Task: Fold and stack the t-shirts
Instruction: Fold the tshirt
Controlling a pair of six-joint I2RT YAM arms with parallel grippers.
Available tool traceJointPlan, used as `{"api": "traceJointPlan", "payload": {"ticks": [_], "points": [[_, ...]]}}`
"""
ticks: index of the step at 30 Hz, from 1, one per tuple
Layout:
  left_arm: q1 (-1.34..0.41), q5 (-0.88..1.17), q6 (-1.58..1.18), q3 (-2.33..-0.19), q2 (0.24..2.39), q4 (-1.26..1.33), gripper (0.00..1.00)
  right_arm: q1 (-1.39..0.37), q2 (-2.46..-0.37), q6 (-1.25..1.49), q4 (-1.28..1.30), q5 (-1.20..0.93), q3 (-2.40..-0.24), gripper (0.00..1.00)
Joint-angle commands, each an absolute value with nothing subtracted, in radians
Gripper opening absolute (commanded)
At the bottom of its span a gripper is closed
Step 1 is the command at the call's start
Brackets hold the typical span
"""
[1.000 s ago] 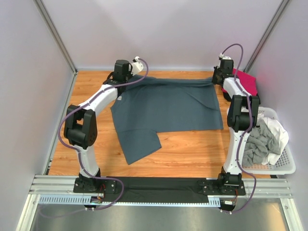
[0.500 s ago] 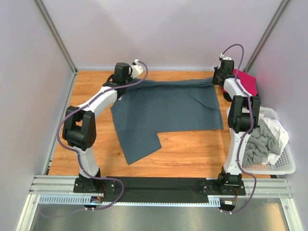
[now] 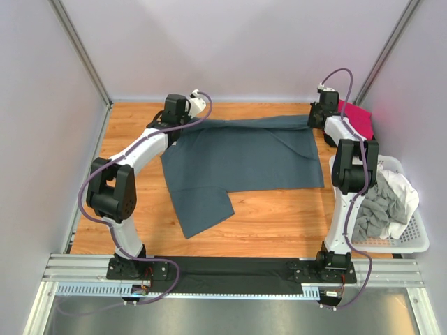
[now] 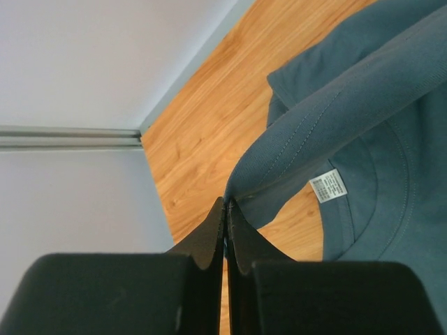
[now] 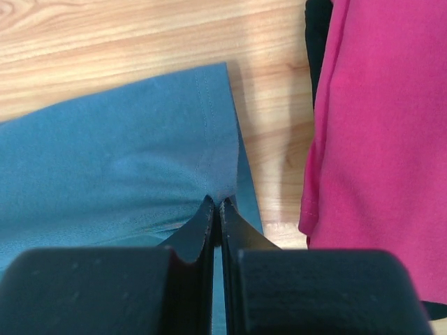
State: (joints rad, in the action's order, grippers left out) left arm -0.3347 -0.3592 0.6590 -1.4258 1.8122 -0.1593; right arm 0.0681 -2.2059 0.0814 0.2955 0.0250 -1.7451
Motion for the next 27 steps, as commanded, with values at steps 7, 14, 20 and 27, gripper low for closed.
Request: {"api": "traceJointPlan", "payload": {"ticks": [7,14,20,27], "points": [[-0.337,-0.348,0.601,-1.397,1.773,-0.204,0.00,0.077,-2.134,0.072,0.319,0.063,-1.726,0.01],[-0.337,-0.336,0.586,-1.379,1.773,-0.232,0.00,0.077,-2.120,0.077,0.331,0.055,-1.704,0.00],[-0.337,-0.322,0.588,-1.361,1.769,-0.258,0.00,0.077,-2.125,0.072,0.347,0.058,-1.703,0.00],[-0.341,-0.285,0.575,-1.336,1.755,-0.316,0.00,0.077,-2.129,0.069,0.364,0.060,-1.687,0.00]]}}
